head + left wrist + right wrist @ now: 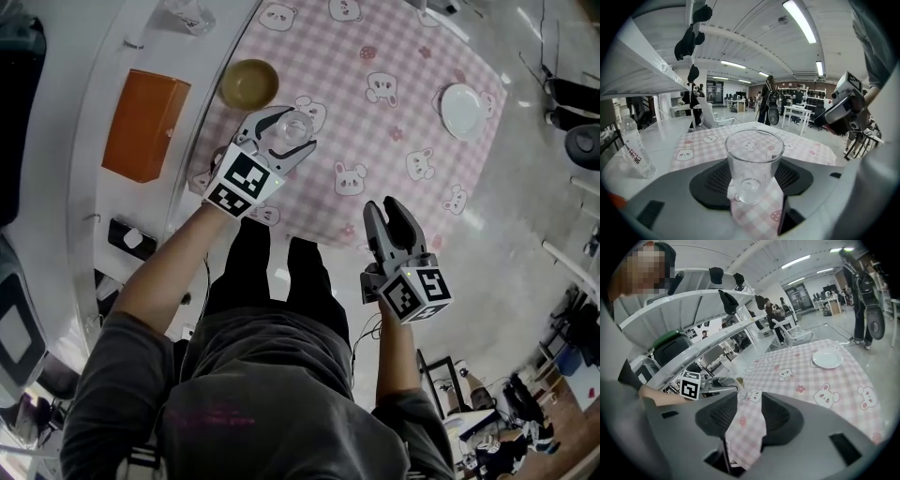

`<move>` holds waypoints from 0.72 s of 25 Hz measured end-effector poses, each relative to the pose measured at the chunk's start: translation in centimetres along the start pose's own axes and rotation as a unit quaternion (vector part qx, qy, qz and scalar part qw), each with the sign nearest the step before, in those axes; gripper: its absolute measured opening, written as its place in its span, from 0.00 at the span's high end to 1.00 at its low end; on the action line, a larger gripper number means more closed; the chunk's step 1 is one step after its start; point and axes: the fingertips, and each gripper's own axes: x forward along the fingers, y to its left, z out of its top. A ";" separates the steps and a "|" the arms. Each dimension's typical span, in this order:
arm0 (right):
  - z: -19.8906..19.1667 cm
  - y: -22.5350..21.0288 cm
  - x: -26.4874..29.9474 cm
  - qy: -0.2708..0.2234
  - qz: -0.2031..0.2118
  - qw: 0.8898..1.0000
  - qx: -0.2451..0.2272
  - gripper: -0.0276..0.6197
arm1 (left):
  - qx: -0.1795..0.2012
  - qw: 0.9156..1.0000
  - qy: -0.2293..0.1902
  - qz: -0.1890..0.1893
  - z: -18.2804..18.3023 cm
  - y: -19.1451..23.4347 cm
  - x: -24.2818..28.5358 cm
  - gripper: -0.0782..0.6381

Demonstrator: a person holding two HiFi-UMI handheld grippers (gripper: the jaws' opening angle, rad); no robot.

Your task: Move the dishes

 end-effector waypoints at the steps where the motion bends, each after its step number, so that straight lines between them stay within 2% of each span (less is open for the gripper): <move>1: 0.0 0.2 0.2 0.002 0.002 1.000 -0.001 0.71 | -0.002 1.000 0.001 0.003 -0.2 0.2 -0.3 0.51; 18: -2.3 2.4 3.2 0.032 0.023 0.999 -0.015 0.71 | -0.031 0.999 0.011 0.025 -5.1 1.8 -2.2 0.51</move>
